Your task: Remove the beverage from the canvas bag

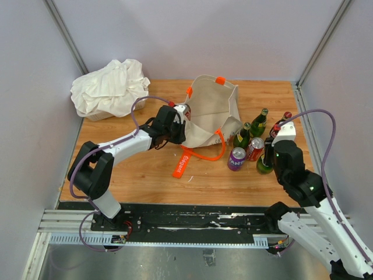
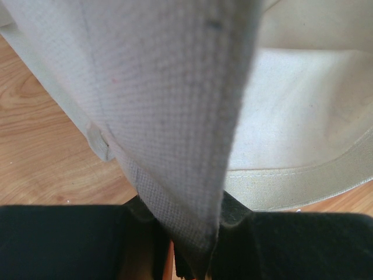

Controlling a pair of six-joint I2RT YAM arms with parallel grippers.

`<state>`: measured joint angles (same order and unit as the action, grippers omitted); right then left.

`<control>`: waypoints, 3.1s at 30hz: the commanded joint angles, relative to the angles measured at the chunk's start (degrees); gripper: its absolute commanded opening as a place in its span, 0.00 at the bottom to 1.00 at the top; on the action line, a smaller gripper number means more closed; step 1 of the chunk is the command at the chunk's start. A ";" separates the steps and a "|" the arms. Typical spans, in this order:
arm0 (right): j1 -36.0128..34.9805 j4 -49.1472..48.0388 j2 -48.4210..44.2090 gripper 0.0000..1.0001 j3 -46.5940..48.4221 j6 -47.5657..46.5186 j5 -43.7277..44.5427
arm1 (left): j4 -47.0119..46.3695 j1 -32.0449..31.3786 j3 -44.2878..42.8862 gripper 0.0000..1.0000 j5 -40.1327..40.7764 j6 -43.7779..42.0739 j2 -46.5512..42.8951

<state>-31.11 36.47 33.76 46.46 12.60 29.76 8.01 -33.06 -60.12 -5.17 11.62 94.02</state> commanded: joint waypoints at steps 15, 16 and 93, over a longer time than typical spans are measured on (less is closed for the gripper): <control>0.35 -22.53 6.79 0.07 -10.86 7.04 -1.13 | 1.83 0.37 0.22 0.13 -1.20 0.42 1.23; 0.49 -22.84 7.10 0.12 -11.11 7.42 -0.97 | 1.86 0.36 0.17 0.13 -1.24 0.42 1.22; -1.27 -32.69 87.45 0.99 49.84 -1.65 -47.95 | 6.68 0.36 0.50 0.14 -0.59 7.54 -5.79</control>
<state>-31.00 4.56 119.11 94.19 10.48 -16.05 13.23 -32.80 -58.61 -5.17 19.59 88.31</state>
